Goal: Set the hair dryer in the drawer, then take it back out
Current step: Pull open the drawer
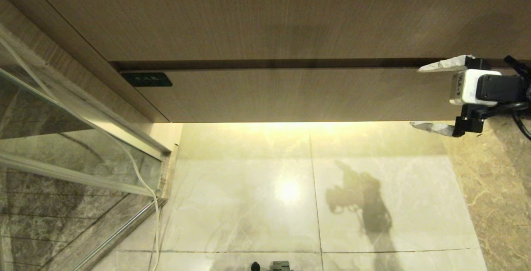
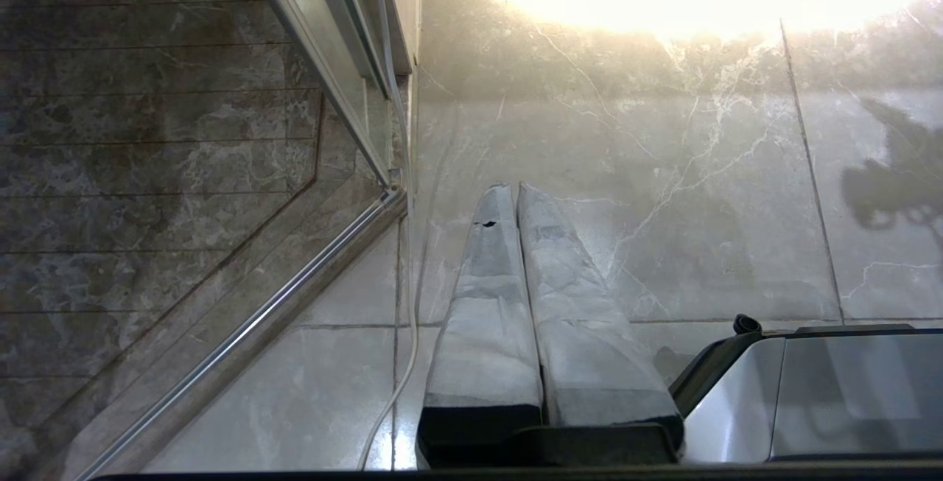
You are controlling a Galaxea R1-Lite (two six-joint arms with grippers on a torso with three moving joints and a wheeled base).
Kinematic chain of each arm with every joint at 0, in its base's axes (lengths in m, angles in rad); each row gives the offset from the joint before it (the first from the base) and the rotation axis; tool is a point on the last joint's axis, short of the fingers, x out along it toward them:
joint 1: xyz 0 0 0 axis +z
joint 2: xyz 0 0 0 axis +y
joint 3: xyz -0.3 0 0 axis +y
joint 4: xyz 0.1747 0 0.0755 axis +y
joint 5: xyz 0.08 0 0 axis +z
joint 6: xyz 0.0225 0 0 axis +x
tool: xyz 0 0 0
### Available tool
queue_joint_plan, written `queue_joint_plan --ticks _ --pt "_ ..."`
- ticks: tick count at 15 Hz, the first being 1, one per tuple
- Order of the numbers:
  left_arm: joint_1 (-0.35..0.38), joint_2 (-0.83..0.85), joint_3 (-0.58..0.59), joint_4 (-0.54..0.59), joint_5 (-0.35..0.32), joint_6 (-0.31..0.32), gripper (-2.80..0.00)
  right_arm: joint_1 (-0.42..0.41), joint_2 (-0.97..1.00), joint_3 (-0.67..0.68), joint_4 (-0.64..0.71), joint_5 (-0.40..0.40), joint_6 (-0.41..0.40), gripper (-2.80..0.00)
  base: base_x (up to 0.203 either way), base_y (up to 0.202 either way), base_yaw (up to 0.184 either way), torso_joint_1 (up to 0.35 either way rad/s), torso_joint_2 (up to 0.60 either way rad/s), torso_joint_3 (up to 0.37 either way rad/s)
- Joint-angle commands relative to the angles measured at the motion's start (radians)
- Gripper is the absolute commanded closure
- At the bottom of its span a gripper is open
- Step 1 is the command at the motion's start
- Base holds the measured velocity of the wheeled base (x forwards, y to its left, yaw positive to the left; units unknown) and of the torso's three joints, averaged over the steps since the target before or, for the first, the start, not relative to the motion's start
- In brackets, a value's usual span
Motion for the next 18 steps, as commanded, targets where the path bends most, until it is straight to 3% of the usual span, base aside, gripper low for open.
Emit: queue_joint_plan --ticks 1,12,18 --pt "0.000 0.000 0.000 0.000 0.000 0.000 0.00 0.014 0.022 -0.007 0.006 -0.012 -0.007 -2.80 0.000 0.000 0.000 0.000 0.00 0.000" --pt "0.000 0.000 0.000 0.000 0.000 0.000 0.00 0.033 0.083 -0.049 -0.002 -0.032 -0.009 -2.80 0.000 0.000 0.000 0.000 0.00 0.000" --pt "0.000 0.000 0.000 0.000 0.000 0.000 0.00 0.033 0.107 -0.048 -0.080 -0.033 -0.007 -2.80 0.000 0.000 0.000 0.000 0.00 0.000"
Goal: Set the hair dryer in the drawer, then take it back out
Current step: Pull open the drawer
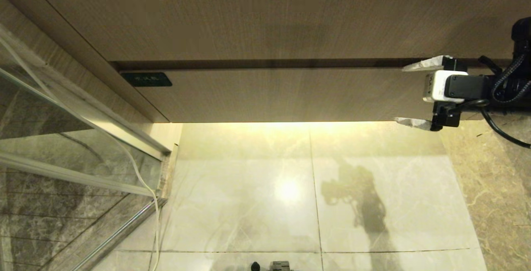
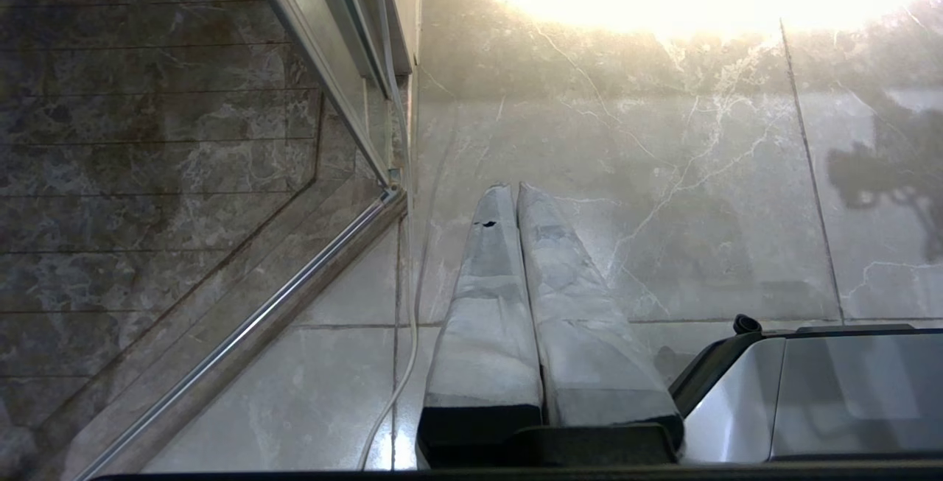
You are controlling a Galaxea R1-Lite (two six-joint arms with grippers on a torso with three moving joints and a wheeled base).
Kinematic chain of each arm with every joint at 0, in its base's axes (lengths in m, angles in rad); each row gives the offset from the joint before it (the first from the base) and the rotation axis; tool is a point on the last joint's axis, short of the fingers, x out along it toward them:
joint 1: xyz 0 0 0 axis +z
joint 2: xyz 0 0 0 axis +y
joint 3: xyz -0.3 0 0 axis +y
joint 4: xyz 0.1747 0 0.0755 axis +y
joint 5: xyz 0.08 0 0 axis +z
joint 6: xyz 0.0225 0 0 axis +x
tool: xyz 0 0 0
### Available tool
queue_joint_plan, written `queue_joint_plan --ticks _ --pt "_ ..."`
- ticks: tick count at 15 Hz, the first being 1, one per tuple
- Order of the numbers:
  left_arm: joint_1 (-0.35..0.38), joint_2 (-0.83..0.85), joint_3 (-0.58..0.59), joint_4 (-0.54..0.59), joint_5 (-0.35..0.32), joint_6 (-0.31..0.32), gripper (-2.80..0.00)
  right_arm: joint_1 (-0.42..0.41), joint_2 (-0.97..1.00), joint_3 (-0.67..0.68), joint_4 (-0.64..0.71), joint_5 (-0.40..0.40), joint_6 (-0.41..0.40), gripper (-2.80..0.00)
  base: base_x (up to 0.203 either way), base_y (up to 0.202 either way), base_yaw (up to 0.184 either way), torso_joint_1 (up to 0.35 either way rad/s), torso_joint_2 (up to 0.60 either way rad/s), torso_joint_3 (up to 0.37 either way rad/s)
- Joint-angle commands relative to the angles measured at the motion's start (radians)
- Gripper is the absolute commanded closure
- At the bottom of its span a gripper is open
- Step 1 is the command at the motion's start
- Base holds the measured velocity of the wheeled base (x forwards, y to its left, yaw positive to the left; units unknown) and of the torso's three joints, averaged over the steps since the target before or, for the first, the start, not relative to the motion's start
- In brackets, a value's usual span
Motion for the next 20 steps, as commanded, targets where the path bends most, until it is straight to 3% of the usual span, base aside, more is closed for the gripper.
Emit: queue_joint_plan --ticks 1,17,20 --pt "0.000 0.000 0.000 0.000 0.000 0.000 0.00 0.000 0.017 -0.008 -0.005 0.003 -0.008 -2.80 0.000 0.000 0.000 0.000 0.00 0.000" --pt "0.000 0.000 0.000 0.000 0.000 0.000 0.00 -0.003 0.069 -0.031 -0.077 -0.006 0.035 -2.80 0.000 0.000 0.000 0.000 0.00 0.000" --pt "0.000 0.000 0.000 0.000 0.000 0.000 0.00 -0.003 0.086 -0.033 -0.080 -0.059 0.045 -2.80 0.000 0.000 0.000 0.000 0.00 0.000"
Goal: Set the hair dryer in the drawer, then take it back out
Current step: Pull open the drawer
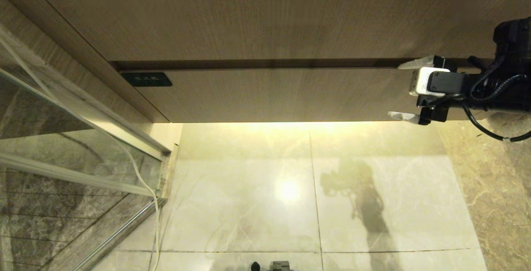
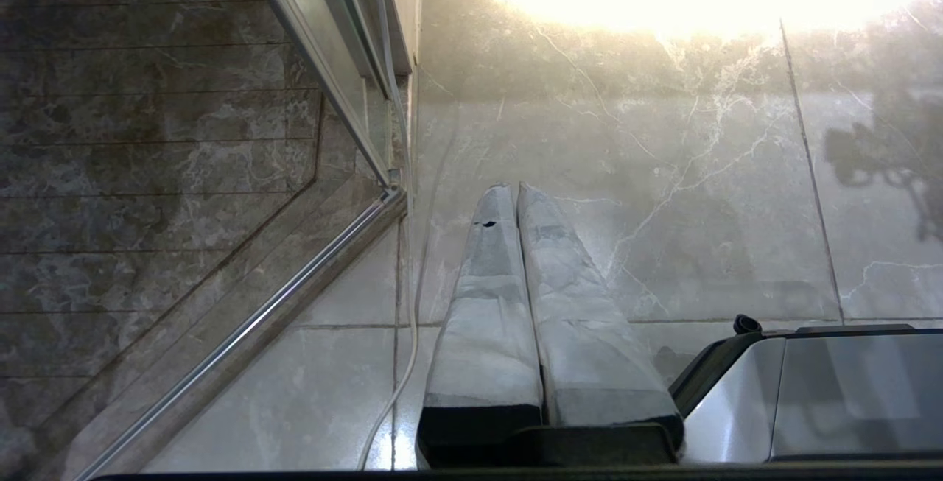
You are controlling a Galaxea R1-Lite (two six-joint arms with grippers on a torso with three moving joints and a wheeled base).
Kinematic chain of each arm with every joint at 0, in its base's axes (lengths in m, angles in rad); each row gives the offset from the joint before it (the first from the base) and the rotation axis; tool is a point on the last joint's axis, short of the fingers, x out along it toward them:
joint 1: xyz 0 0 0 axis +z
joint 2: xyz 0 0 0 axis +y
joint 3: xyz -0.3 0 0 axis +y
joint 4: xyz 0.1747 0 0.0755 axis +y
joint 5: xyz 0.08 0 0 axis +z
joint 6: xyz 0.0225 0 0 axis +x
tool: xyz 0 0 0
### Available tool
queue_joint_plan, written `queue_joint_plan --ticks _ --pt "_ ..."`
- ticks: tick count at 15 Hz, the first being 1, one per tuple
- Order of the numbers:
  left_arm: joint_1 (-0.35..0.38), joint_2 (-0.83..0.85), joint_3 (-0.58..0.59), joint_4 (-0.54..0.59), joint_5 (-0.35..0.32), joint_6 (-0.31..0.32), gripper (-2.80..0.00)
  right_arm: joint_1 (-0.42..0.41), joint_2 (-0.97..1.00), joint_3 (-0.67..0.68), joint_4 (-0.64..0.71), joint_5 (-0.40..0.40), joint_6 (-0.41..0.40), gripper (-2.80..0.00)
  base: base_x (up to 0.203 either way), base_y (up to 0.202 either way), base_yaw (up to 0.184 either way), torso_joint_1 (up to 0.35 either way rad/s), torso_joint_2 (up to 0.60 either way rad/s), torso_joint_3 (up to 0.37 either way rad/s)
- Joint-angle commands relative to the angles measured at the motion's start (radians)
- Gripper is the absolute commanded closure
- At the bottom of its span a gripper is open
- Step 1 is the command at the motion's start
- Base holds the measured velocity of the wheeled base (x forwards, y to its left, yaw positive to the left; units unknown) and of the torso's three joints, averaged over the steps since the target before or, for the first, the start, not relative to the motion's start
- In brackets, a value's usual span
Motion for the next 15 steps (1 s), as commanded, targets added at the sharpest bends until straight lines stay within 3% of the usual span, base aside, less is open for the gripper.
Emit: queue_joint_plan --ticks 1,15 --pt "0.000 0.000 0.000 0.000 0.000 0.000 0.00 0.002 0.015 -0.004 -0.003 -0.008 0.001 -2.80 0.000 0.000 0.000 0.000 0.00 0.000" --pt "0.000 0.000 0.000 0.000 0.000 0.000 0.00 0.002 -0.045 0.033 -0.022 -0.011 0.060 -2.80 0.000 0.000 0.000 0.000 0.00 0.000"
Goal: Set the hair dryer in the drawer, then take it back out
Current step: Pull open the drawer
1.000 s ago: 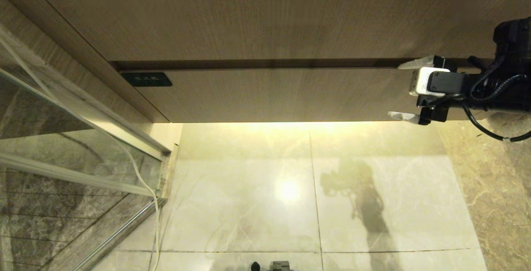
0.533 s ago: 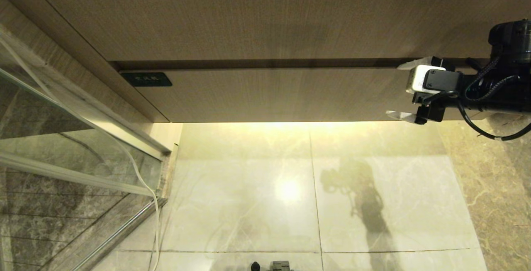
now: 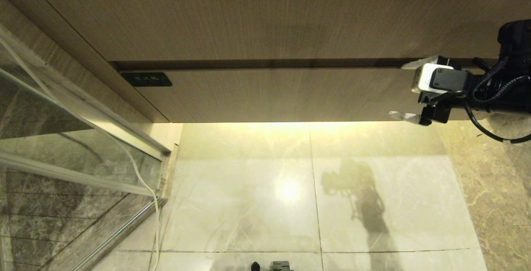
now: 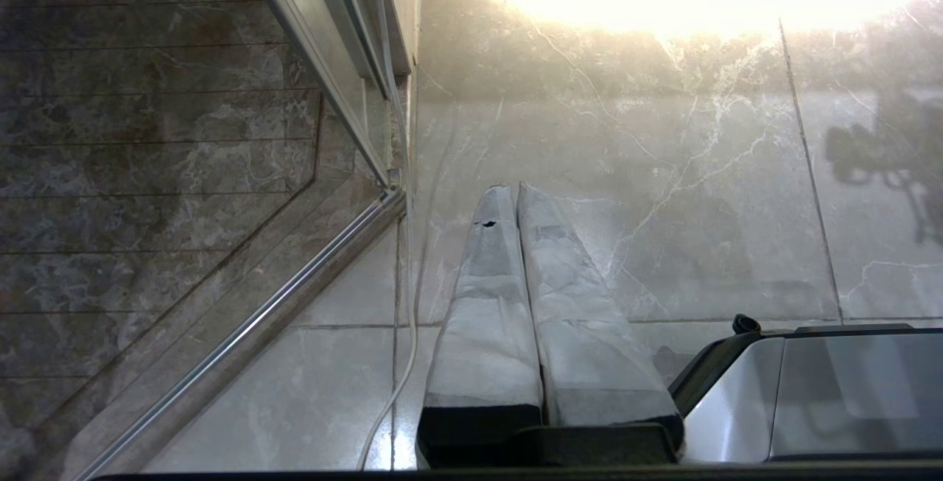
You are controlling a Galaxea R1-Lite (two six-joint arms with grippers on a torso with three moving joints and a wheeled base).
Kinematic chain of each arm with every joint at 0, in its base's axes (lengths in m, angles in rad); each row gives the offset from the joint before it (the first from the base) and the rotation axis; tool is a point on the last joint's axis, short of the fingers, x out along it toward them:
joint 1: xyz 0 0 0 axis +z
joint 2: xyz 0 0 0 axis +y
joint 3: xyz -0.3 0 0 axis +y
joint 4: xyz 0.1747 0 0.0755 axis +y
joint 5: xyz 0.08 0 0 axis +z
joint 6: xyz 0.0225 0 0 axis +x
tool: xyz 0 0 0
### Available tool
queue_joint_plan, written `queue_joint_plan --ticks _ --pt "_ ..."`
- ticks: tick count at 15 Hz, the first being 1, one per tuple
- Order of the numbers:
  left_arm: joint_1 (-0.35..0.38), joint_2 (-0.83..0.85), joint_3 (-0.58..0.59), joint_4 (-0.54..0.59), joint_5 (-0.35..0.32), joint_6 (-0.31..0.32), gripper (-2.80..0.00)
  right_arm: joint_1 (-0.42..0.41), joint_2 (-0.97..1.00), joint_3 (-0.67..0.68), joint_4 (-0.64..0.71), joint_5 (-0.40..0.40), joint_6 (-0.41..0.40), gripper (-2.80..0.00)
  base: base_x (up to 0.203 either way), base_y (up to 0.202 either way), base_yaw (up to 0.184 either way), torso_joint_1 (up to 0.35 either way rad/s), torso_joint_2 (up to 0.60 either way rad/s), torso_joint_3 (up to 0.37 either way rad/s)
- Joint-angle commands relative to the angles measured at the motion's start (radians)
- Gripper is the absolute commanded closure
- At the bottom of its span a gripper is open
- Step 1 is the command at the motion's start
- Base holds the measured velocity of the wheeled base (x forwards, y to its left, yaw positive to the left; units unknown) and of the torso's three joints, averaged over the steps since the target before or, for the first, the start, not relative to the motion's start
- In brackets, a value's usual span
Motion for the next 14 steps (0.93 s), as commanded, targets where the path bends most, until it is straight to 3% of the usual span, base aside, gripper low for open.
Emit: queue_joint_plan --ticks 1,4,14 --pt "0.000 0.000 0.000 0.000 0.001 0.000 0.00 0.001 -0.034 0.021 0.002 0.002 -0.005 -2.80 0.000 0.000 0.000 0.000 0.00 0.000" --pt "0.000 0.000 0.000 0.000 0.001 0.000 0.00 0.001 -0.071 0.085 -0.005 0.002 -0.004 -2.80 0.000 0.000 0.000 0.000 0.00 0.000" --pt "0.000 0.000 0.000 0.000 0.001 0.000 0.00 0.001 -0.062 0.098 -0.044 0.003 -0.003 -2.80 0.000 0.000 0.000 0.000 0.00 0.000"
